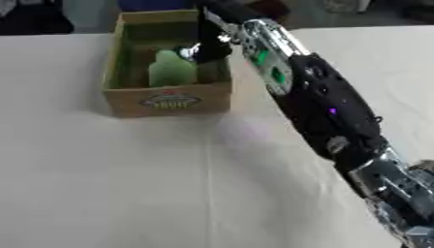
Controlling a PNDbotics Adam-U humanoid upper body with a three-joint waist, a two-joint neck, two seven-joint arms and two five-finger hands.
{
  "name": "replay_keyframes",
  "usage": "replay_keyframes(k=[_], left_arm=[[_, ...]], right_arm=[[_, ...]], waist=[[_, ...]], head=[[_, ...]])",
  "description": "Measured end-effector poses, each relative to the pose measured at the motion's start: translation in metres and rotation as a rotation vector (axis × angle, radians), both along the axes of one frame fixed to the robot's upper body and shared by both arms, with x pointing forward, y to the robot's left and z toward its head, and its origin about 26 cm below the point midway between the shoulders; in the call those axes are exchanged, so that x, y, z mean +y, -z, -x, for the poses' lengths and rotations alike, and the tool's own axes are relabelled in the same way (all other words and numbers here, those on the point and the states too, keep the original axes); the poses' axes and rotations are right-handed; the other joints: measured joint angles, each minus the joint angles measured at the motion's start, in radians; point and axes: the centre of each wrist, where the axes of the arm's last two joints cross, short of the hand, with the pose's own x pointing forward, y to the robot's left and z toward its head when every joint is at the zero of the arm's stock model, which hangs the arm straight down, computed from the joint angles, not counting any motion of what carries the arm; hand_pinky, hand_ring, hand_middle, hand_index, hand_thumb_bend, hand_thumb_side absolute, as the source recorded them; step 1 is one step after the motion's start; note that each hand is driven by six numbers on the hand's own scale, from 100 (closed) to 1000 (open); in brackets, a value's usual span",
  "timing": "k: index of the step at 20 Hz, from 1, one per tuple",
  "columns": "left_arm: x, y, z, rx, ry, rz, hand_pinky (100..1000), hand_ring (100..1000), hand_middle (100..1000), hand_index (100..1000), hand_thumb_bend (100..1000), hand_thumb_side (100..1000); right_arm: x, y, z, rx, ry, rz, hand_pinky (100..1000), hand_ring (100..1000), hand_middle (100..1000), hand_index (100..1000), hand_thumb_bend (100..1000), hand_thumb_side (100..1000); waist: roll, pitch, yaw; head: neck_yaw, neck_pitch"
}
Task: Pick up objects on the table and place them in the box.
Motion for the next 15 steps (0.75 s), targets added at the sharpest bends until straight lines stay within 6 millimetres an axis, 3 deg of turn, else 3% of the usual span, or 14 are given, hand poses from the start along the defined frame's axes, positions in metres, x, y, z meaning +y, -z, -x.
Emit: replay_keyframes(k=[2,6,11,15], left_arm=[[0.001,0.002,0.000,0.004,-0.003,0.001,676,856,845,883,100,1000],[0.003,0.003,0.001,0.006,-0.015,0.008,676,856,845,883,100,1000],[0.005,0.005,0.001,0.006,-0.030,0.012,676,857,845,883,100,1000],[0.007,0.005,0.002,0.004,-0.038,0.018,675,857,844,883,100,1000]], right_arm=[[-0.008,-0.015,0.018,-0.072,-0.037,-0.057,605,748,666,937,100,643],[-0.034,-0.035,0.071,-0.215,-0.124,-0.184,583,723,631,844,100,589],[-0.061,-0.029,0.138,-0.300,-0.204,-0.291,558,728,660,827,100,601],[-0.076,-0.019,0.159,-0.333,-0.245,-0.372,540,727,671,815,100,622]], waist=[[0.001,-0.001,-0.008],[0.002,-0.007,-0.026],[0.011,-0.012,-0.037],[0.021,-0.023,-0.041]], head=[[0.016,0.012],[0.048,0.037],[0.074,0.058],[0.094,0.069]])
